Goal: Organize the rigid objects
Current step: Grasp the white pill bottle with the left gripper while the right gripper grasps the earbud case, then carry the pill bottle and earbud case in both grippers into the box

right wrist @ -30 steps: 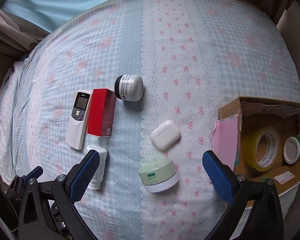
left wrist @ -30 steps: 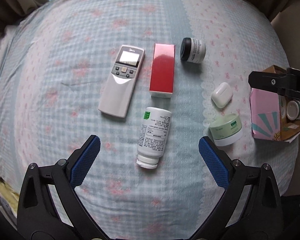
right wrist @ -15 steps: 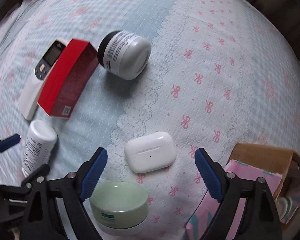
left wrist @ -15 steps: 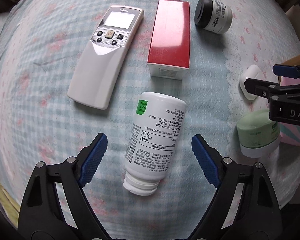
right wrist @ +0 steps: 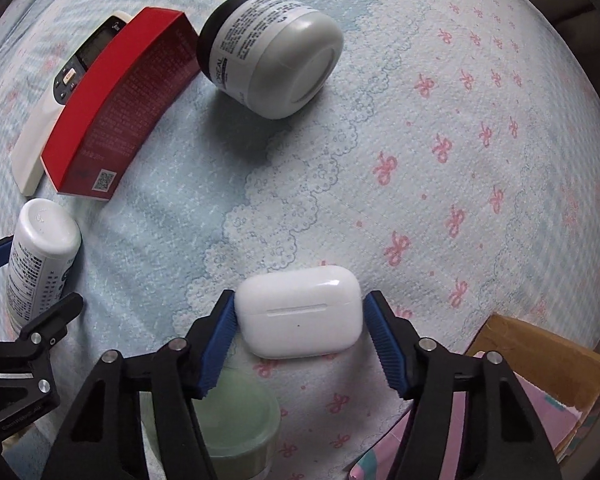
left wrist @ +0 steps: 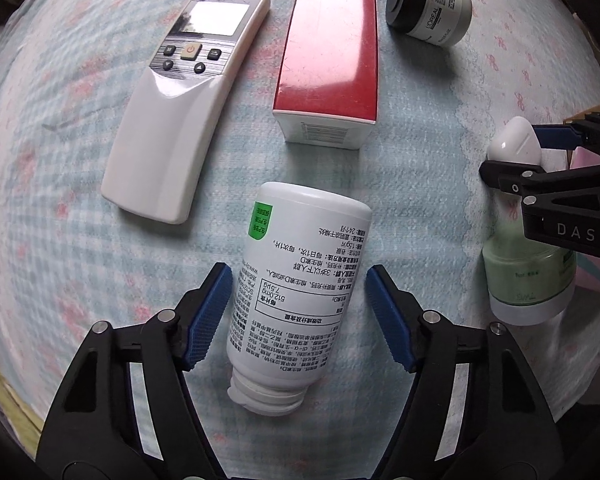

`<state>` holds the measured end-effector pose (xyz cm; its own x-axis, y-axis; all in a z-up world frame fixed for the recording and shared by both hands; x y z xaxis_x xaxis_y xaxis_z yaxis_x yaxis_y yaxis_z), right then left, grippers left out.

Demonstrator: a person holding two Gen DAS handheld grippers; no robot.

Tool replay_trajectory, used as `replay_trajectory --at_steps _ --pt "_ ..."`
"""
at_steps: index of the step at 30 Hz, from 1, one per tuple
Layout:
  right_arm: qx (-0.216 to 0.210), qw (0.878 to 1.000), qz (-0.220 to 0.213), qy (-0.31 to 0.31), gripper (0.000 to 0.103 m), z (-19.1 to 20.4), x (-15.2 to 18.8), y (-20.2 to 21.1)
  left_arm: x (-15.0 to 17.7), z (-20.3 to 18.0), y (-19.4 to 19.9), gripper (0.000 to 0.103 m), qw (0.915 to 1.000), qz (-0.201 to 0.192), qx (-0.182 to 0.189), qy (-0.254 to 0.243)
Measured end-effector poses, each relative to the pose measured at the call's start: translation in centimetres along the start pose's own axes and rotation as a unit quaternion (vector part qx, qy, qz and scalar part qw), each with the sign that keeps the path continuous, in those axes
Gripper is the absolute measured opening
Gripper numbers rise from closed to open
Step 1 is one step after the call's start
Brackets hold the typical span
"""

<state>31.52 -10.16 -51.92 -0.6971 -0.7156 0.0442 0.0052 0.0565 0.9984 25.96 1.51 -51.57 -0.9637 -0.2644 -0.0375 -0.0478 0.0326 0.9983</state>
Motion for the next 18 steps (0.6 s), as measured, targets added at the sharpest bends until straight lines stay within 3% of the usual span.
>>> replay_trajectory --at_steps 1,3,18 --pt "0.003 1.000 0.001 0.003 0.057 0.1 -0.1 0.0 -0.1 -0.1 -0.2 0.054 1.0000 0.002 -0.006 -0.002" --pt "0.007 1.000 0.001 0.004 0.057 0.6 -0.6 0.0 -0.5 -0.3 -0.6 0.051 0.9999 0.003 -0.011 -0.006" --pt "0.003 1.000 -0.014 0.005 0.057 0.1 0.8 1.6 -0.5 0.8 1.3 0.050 0.9999 -0.017 -0.002 -0.004"
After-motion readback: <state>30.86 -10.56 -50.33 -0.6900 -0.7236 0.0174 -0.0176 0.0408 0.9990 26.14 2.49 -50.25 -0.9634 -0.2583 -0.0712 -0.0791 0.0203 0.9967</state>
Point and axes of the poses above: each gripper's, at about its wrist camera, not at the fingertips, and y roughly against the way its jaws point, z to its left, x to its underside, the point moved 4 cm from there along -y, roughly the way its jaws point, and after that the axes turned 15 degrees about y, right-handed, at the moved point
